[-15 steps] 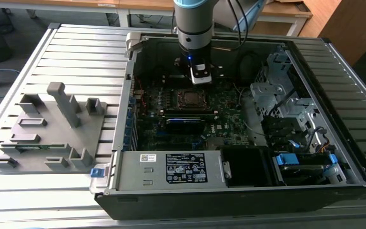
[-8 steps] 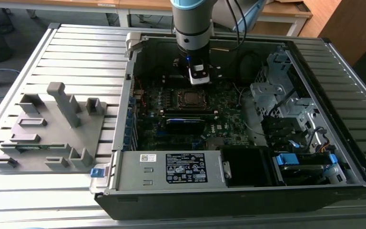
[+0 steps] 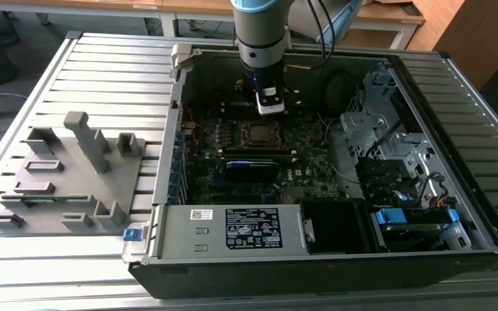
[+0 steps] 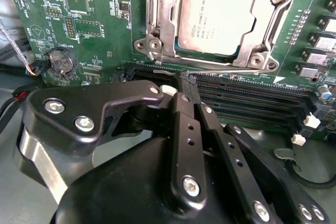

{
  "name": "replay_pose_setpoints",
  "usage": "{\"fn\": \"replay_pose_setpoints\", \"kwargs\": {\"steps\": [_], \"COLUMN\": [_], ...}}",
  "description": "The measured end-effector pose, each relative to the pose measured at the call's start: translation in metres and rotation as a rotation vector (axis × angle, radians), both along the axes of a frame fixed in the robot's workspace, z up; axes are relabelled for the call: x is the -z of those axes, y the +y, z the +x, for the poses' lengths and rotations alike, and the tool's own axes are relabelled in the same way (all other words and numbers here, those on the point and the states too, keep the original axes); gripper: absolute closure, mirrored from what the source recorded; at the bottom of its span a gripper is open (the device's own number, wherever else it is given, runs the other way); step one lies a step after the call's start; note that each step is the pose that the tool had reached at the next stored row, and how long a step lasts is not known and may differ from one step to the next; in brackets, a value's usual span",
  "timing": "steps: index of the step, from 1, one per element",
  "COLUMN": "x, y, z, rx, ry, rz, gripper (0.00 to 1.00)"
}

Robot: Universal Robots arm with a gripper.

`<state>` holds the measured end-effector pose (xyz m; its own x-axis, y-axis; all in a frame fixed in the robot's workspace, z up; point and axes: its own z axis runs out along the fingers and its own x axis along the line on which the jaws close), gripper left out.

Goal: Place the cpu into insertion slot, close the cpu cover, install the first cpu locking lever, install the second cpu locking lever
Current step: 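Install the first cpu locking lever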

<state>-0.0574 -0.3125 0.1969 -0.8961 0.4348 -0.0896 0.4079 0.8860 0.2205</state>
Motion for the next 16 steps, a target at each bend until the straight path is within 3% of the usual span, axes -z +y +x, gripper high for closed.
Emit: {"fn": "replay_pose_setpoints", "kwargs": {"steps": [3,7,11,16], "x": [0.0001,0.0008,0.0009,0.0009], "y": [0.0001,0.0002,-0.0002,-0.0037], "z": [-0.0005,-0.0007,-0.0008,-0.0008], "rx": [0.0,0.0,0.0,0.0], "ry": [-0.002,-0.0088,-0.0092,-0.009], "rz": [-0.0001,0.0,0.0002,0.0001], "gripper": [0.89,0.89,0.89,0.89]}}
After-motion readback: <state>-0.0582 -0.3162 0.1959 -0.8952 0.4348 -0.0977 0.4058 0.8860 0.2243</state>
